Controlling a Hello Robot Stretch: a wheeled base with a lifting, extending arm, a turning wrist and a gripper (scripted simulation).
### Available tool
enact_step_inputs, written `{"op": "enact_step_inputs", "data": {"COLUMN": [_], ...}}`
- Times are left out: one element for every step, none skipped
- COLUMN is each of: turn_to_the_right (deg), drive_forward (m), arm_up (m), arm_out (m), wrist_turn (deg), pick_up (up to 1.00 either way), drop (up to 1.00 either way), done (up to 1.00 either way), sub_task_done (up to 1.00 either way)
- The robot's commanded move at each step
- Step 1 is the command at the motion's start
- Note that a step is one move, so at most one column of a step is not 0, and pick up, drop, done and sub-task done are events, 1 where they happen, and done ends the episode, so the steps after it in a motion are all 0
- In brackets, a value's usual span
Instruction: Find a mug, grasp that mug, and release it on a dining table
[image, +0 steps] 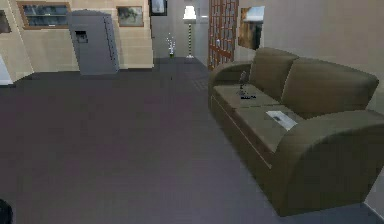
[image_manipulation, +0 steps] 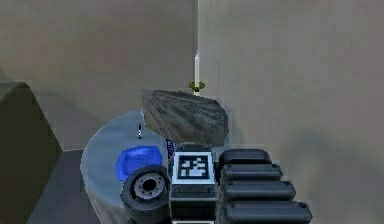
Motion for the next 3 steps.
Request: {"op": "enact_step_inputs", "data": {"turn_to_the_right": [0.0,0.0,0.0], "drive_forward": [0.00,0.00,0.00], "arm_up": [0.00,0.00,0.00], "arm_out": [0.46,0.00,0.00], "wrist_turn": [0.0,45.0,45.0], "pick_up": [0.00,0.00,0.00], "drop": [0.00,0.00,0.00], "done": [0.00,0.00,0.00], "sub_task_done": [0.00,0.00,0.00]}}
